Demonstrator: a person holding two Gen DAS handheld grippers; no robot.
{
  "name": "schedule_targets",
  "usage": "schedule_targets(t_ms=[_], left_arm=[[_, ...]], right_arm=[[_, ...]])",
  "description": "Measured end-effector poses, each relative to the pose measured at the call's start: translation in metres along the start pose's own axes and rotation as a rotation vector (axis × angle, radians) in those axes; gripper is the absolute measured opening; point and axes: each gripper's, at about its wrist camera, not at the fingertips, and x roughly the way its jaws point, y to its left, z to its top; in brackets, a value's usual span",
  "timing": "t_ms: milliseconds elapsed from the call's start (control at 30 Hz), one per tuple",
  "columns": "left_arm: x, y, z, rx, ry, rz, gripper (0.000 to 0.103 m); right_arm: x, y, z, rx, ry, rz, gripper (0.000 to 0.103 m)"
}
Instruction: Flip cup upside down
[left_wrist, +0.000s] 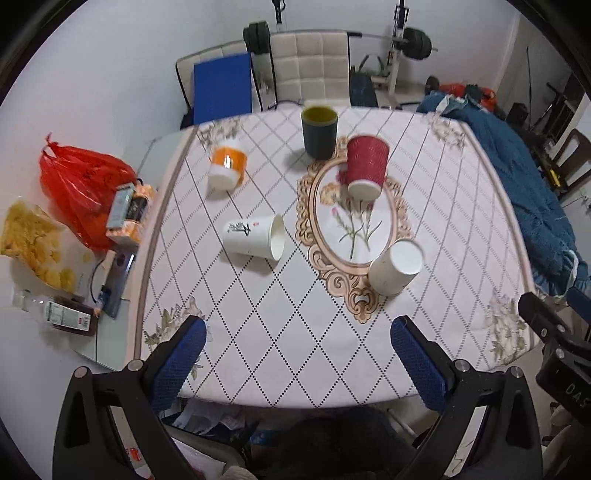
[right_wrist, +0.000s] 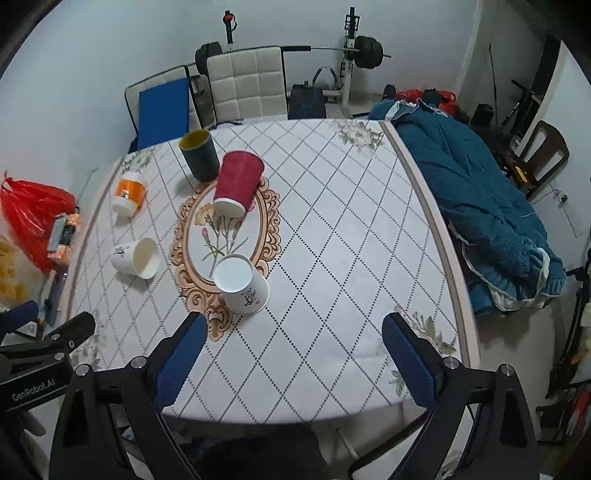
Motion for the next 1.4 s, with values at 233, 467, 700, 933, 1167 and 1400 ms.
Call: schedule_targets(t_ms=[233, 467, 700, 933, 1167, 1400], left_arm=[[-0.063, -0.002, -0.01, -0.017, -0.066, -0.005, 0.102], [-0.112, -0.012, -0.021, -0.023, -0.106, -0.024, 0.102], [-0.133, -0.02, -0.029, -0.022, -0.057, -0.04, 0.102], [-0.147, -0.024, -0.034, -0.024, -0.004, -0.051, 0.102], [-0.153, -0.025, -0.033, -0.027, 0.001, -0.041, 0.102], [-0.165, -0.022, -0.028, -0.031, -0.02, -0.047, 0.102]], right_arm=[[-0.069, -0.006, -0.006, -0.033, -0.045, -0.022, 0.098], [-0.138, -0.01, -0.014, -0.08, -0.089, -0.016, 0.098], [-0.185, -0.02, -0.015, -0.072, -0.102, -0.012, 0.098], [-0.206, -0.023, -0.018, -0.095, -0.07, 0.002, 0.098], [-0.211, -0.024, -0.016, -0.097, -0.034, 0.015, 0.098], [-0.213, -0.025, -0.008, -0.084, -0.03, 0.029, 0.098]])
